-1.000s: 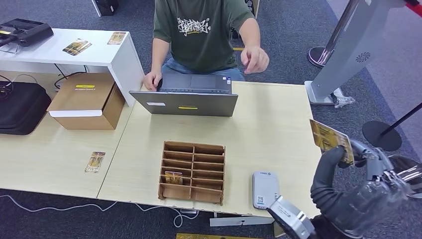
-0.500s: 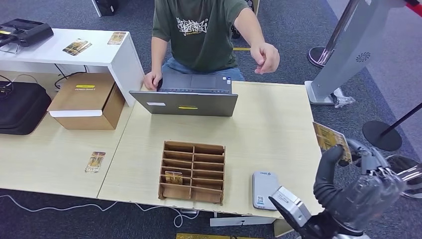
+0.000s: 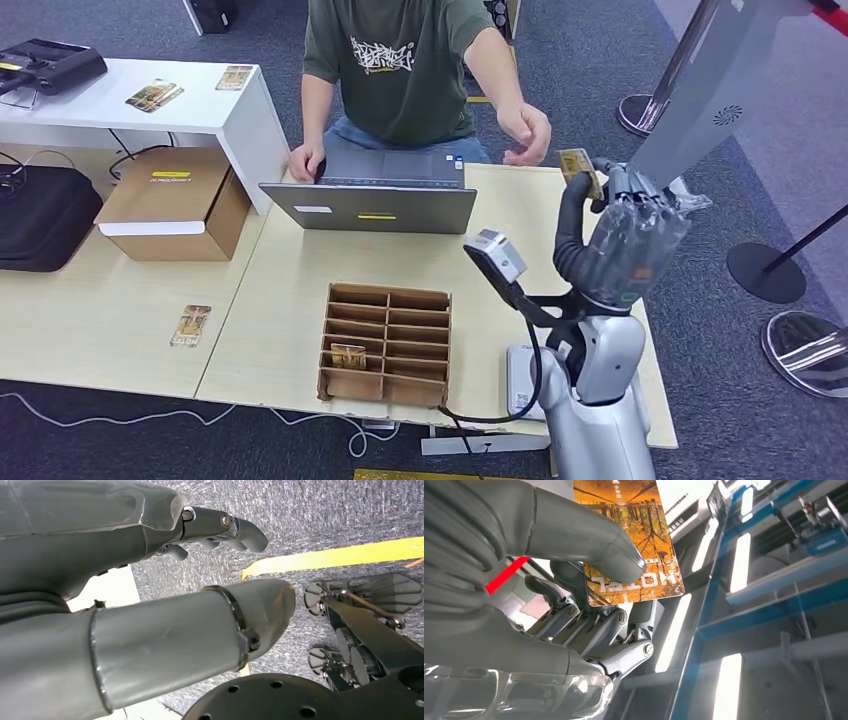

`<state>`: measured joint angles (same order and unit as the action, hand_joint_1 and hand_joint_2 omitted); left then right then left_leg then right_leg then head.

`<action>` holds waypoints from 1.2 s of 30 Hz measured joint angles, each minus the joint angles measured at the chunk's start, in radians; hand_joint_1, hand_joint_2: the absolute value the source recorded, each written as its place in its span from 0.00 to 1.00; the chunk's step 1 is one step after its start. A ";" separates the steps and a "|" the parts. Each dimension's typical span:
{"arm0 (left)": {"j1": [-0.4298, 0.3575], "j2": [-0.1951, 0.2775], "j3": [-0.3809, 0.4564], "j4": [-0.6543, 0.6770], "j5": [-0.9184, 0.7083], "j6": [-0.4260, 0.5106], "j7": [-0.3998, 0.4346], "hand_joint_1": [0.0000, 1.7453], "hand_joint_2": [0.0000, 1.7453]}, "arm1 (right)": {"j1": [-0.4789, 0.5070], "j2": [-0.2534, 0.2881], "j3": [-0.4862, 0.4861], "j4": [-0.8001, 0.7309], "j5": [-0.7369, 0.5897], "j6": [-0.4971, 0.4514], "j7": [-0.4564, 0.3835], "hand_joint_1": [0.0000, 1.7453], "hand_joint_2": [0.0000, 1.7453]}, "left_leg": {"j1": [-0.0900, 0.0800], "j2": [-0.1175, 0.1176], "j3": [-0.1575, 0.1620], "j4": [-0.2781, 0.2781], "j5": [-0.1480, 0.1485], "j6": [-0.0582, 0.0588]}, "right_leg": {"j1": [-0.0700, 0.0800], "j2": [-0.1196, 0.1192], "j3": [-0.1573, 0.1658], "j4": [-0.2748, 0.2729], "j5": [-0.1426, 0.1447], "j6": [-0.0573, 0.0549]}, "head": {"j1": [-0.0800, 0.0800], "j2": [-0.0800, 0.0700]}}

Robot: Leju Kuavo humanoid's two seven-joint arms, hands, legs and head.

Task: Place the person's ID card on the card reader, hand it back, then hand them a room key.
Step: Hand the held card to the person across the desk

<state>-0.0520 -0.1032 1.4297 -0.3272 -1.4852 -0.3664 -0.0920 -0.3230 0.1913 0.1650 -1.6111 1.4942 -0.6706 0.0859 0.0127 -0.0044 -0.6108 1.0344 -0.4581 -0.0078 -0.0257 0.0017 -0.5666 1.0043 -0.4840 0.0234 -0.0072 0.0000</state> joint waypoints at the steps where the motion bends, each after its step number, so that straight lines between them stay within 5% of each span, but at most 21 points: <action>1: -0.001 0.004 0.000 0.004 -0.004 0.000 0.001 0.00 0.00 | -0.038 -0.021 0.023 0.039 0.000 0.000 0.041 0.98 1.00 | 0.000 0.000 0.000 0.000 0.000 0.000 | 0.000 0.000 0.000 0.000 0.000 0.000 | 0.000 0.000; 6: -0.005 0.024 -0.009 0.025 -0.025 -0.001 0.008 0.00 0.00 | -0.238 -0.143 0.215 0.243 0.000 0.000 0.298 0.99 1.00 | 0.000 0.000 -0.001 0.000 0.000 0.000 | 0.000 0.000 -0.001 0.000 0.001 0.001 | 0.000 0.000; 11: -0.007 0.040 -0.025 0.044 -0.041 -0.005 0.015 0.00 0.00 | -0.405 -0.207 0.405 0.439 0.000 0.000 0.401 0.99 1.00 | 0.000 0.000 -0.001 0.001 0.000 0.000 | 0.000 0.000 -0.001 0.000 0.001 0.001 | 0.000 0.000; 21: -0.015 0.056 -0.058 0.073 -0.058 -0.010 0.020 0.00 0.00 | -0.655 -0.216 0.602 0.790 0.000 0.000 0.394 0.99 1.00 | 0.000 -0.002 -0.001 0.001 0.001 0.001 | 0.000 -0.001 -0.001 0.000 0.001 0.001 | 0.000 0.000; 36: -0.019 0.058 -0.074 0.078 -0.058 -0.010 0.028 0.00 0.00 | -0.772 -0.168 0.611 1.031 0.000 -0.001 0.351 0.98 1.00 | 0.000 -0.002 -0.001 0.001 0.001 0.001 | 0.000 -0.002 -0.001 0.000 0.001 0.001 | 0.000 0.000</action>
<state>-0.0713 -0.0448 1.3552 -0.2487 -1.5430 -0.3765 -0.0645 -1.0953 0.0231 0.7763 -0.5806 1.4946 -0.6718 0.4370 0.0126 -0.0063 -0.6121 1.0353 -0.4574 -0.0071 -0.0258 0.0001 -0.5676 1.0044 -0.4828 0.0244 -0.0071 0.0000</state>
